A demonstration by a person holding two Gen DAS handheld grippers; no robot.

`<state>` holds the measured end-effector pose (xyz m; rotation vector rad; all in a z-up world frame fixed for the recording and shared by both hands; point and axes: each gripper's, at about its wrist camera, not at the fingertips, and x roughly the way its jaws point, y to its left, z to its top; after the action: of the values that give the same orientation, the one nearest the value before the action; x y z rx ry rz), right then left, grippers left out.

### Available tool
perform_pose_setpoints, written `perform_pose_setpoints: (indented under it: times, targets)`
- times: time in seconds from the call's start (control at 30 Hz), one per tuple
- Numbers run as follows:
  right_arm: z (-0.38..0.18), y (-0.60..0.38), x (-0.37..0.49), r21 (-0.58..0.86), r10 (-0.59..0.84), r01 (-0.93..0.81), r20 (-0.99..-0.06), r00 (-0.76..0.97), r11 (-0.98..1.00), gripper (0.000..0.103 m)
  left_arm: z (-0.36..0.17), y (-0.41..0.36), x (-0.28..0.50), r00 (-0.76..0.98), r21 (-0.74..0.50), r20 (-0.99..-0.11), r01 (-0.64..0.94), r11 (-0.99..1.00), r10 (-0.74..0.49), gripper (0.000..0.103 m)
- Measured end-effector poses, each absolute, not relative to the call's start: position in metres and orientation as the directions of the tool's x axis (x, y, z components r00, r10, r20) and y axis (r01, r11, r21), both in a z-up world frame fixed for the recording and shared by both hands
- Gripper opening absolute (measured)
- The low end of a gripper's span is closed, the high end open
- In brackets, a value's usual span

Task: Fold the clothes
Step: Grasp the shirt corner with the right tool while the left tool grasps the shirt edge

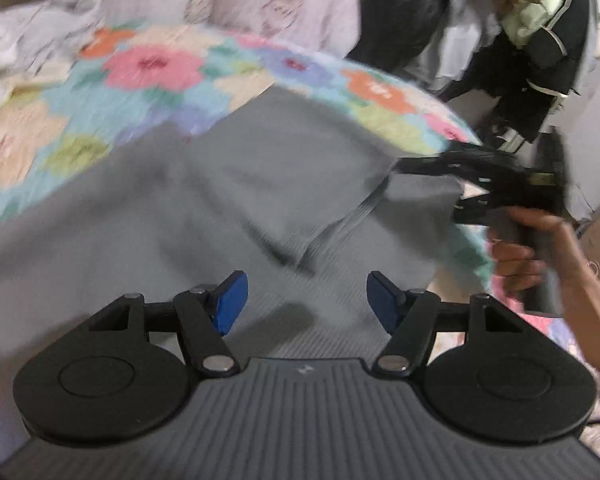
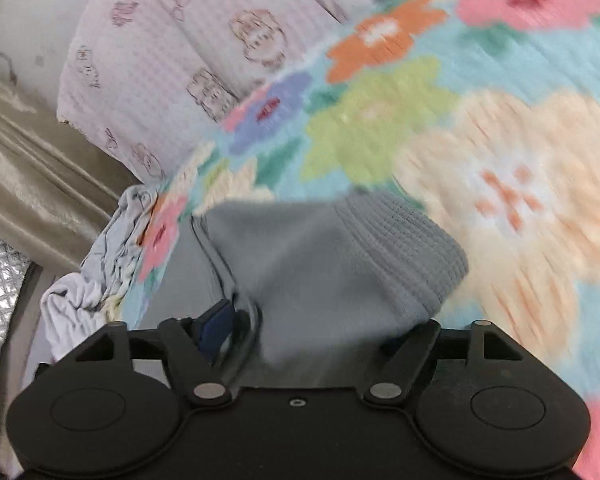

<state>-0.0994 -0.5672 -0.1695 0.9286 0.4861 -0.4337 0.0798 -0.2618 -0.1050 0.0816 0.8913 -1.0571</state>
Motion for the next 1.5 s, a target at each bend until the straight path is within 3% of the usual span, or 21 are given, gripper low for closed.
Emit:
perform_pose_setpoints:
  times: [0.03,0.07,0.23,0.37,0.47,0.6,0.77,0.9,1.03,1.17,1.37,1.5]
  targets:
    - [-0.168,-0.566,-0.092,0.63,-0.157,0.548,-0.566,0.809,0.55,0.025,-0.103,-0.265,0.081,0.195,-0.337,-0.675,0.776,0.533,-0.712,0.065]
    - [-0.165,-0.567,-0.085,0.614,-0.153,0.544,-0.571,0.807,0.572,0.015,-0.101,-0.267,0.082,0.203,-0.332,-0.68,0.771,0.543,-0.704,0.065]
    - [-0.11,-0.536,-0.063,0.502,-0.17,0.45,-0.507,0.845,0.739,0.015,-0.093,-0.246,0.086,0.294,-0.283,-0.67,0.748,0.601,-0.682,0.063]
    - [-0.052,-0.479,-0.042,0.403,-0.022,0.216,-0.435,0.9,0.889,0.014,-0.08,-0.205,0.097,0.375,-0.298,-0.654,0.67,0.679,-0.657,0.065]
    - [-0.035,-0.415,-0.023,0.308,0.156,-0.002,-0.478,0.864,0.951,0.012,-0.079,-0.174,0.099,0.431,-0.29,-0.667,0.602,0.744,-0.608,0.067]
    - [-0.077,-0.341,-0.003,0.176,0.21,-0.124,-0.657,0.724,0.977,0.012,-0.103,-0.136,0.102,0.43,-0.371,-0.67,0.513,0.774,-0.606,0.068]
    - [-0.127,-0.297,0.005,0.003,0.066,-0.098,-0.76,0.646,0.995,0.011,-0.138,-0.111,0.114,0.424,-0.499,-0.635,0.414,0.761,-0.646,0.068]
    - [-0.116,-0.314,0.0,0.041,0.006,0.03,-0.689,0.724,0.999,0.007,-0.138,-0.118,0.125,0.41,-0.533,-0.6,0.437,0.725,-0.687,0.068]
    - [-0.091,-0.354,-0.019,0.038,-0.169,0.229,-0.561,0.81,0.973,0.006,-0.141,-0.128,0.126,0.408,-0.525,-0.603,0.444,0.726,-0.686,0.068]
    - [-0.08,-0.427,-0.036,0.301,-0.166,0.365,-0.525,0.834,0.881,0.005,-0.127,-0.147,0.128,0.37,-0.512,-0.608,0.494,0.703,-0.703,0.068]
    - [-0.096,-0.464,-0.053,0.418,-0.16,0.393,-0.492,0.856,0.819,0.005,-0.1,-0.207,0.165,0.254,-0.612,-0.565,0.509,0.605,-0.785,0.07]
    - [-0.102,-0.461,-0.053,0.452,-0.091,0.326,-0.467,0.879,0.83,0.005,-0.094,-0.261,0.198,0.19,-0.608,-0.618,0.499,0.617,-0.763,0.071]
